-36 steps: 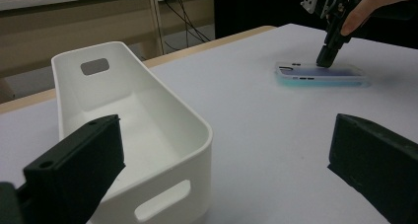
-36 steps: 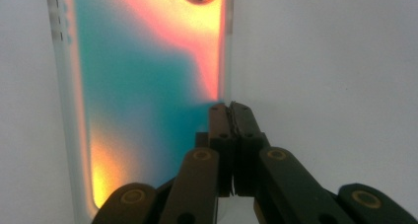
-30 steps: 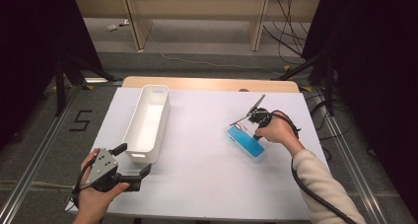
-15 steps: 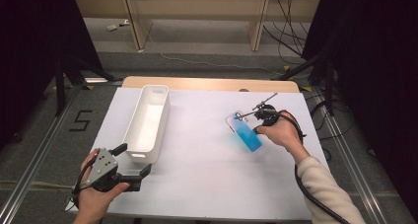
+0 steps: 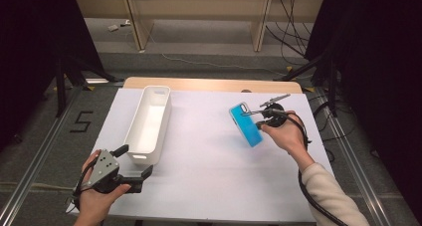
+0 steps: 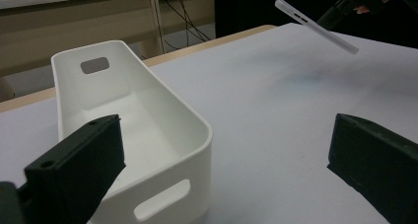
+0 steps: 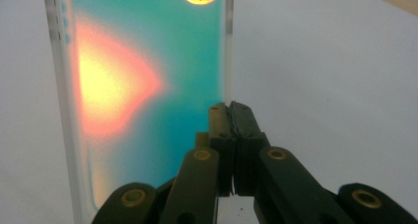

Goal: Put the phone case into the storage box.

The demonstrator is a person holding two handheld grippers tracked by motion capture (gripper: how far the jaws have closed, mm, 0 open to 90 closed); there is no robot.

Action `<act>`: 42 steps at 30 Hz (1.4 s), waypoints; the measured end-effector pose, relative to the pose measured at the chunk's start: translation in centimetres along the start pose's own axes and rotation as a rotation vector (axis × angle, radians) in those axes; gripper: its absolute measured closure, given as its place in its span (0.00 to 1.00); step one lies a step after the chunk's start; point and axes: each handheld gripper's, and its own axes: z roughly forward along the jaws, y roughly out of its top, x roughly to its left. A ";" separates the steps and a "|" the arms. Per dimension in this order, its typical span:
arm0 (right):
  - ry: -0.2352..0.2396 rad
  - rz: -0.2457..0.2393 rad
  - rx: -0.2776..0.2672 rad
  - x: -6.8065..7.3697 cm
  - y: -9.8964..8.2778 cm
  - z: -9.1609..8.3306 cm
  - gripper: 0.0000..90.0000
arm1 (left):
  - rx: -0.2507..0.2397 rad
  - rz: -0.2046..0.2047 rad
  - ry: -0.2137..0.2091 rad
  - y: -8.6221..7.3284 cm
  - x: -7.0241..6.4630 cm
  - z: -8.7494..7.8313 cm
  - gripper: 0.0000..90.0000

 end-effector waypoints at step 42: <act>-0.107 0.113 -0.496 5.1 -0.8 -3.4 1.00 | -0.049 0.014 0.004 3.0 -2.1 2.2 0.01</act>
